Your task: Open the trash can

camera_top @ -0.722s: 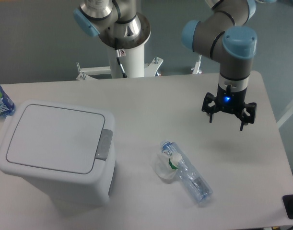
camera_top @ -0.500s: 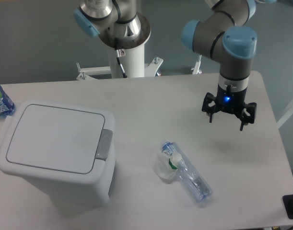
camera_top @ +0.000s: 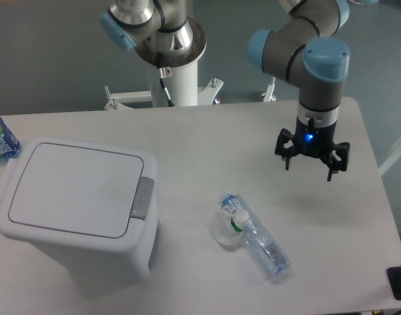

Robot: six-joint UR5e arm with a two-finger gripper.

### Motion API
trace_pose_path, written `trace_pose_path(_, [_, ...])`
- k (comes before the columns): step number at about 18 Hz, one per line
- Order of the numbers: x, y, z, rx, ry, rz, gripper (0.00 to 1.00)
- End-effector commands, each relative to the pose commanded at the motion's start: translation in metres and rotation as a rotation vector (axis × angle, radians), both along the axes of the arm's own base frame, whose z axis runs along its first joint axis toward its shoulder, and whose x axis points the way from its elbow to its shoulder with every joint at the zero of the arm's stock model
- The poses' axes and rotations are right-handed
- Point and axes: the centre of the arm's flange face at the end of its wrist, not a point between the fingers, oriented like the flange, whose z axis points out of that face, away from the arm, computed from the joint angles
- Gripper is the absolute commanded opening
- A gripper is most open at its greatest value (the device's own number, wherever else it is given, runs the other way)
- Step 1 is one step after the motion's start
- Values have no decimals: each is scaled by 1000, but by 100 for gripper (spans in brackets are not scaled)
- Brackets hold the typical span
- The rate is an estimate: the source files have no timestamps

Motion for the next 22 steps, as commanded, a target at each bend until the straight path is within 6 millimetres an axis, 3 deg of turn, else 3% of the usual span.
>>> trace_pose_path(4, [1, 21, 30, 166, -79, 186, 100])
trace_pose_path(7, [3, 40, 55, 250, -95, 203, 100])
trace_pose_path(9, [13, 52, 68, 332, -144, 197, 100])
trace_pose_path(11, [21, 62, 95, 413, -187, 245, 100])
trace_pose_path(16, [52, 113, 152, 529, -254, 281, 100])
trace_pose_path(19, [75, 134, 155, 532, -284, 266, 100])
trace_pose_path(22, [113, 155, 154, 517, -316, 228, 100])
